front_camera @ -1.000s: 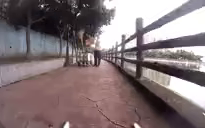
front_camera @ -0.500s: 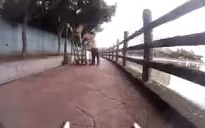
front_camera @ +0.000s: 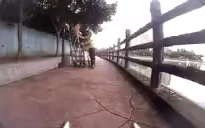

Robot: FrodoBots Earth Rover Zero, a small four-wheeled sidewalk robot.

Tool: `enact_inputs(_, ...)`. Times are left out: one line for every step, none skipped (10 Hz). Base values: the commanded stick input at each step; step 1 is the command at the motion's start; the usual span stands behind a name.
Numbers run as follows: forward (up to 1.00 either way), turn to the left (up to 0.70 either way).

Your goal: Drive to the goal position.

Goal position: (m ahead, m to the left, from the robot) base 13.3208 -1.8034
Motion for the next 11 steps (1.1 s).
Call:
enact_inputs(0.7,0.0)
enact_inputs(0.7,0.0)
enact_inputs(0.7,0.0)
enact_inputs(0.7,0.0)
enact_inputs(0.7,0.0)
enact_inputs(0.7,0.0)
enact_inputs(0.7,0.0)
enact_inputs(0.7,0.0)
enact_inputs(0.7,0.0)
enact_inputs(0.7,0.0)
enact_inputs(0.7,0.0)
